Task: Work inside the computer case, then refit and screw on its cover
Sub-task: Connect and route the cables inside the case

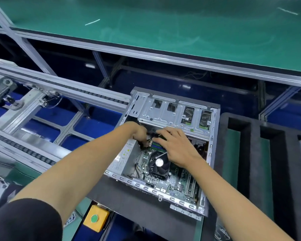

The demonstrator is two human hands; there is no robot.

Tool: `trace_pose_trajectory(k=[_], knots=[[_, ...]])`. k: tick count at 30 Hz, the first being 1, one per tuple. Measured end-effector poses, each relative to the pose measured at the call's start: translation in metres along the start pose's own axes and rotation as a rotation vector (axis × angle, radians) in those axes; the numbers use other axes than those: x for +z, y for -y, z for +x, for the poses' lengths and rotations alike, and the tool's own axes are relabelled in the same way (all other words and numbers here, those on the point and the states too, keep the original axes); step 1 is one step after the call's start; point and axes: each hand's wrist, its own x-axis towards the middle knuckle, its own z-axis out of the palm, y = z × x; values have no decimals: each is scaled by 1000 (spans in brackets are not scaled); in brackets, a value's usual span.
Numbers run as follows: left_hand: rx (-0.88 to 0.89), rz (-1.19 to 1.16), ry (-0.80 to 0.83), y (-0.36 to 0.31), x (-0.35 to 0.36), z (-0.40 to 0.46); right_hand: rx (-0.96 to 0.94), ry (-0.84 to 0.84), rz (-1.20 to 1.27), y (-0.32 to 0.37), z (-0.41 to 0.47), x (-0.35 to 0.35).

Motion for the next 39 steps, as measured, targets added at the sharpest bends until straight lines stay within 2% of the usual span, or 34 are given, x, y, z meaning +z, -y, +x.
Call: trace_pose_trajectory(k=[2,5,7,10,14,16,21,25,28,30,32,35,37,39], knots=[[3,-53,22,8,-3,2,-6,80,-50,0,2,3],[-12,-188,18,22,-5,0,-32,101,-70,1,2,2],[-58,-289,-45,23,0,0,-11,154,10,4,1,-1],[-92,-296,-124,22,4,-3,73,232,106,4,-1,0],[-105,-371,-168,25,6,4,139,192,210,1,-2,2],[-76,-364,-150,25,6,8,179,199,260,0,-3,4],[-26,-550,-31,25,7,8,233,199,335,-1,-4,7],[45,-518,-66,20,10,1,275,165,385,-3,-3,7],[108,-226,-161,15,14,-2,288,153,407,-3,-2,7],[133,-132,-234,15,16,-3,290,129,430,-2,-2,6],[146,-138,-255,17,18,-3,294,116,445,-2,-3,6],[130,-204,-189,13,18,-7,289,127,442,-1,-2,6],[78,-251,-149,1,17,-7,289,120,442,-2,-3,6],[21,-211,-187,-16,15,-8,284,118,442,-1,-3,6]])
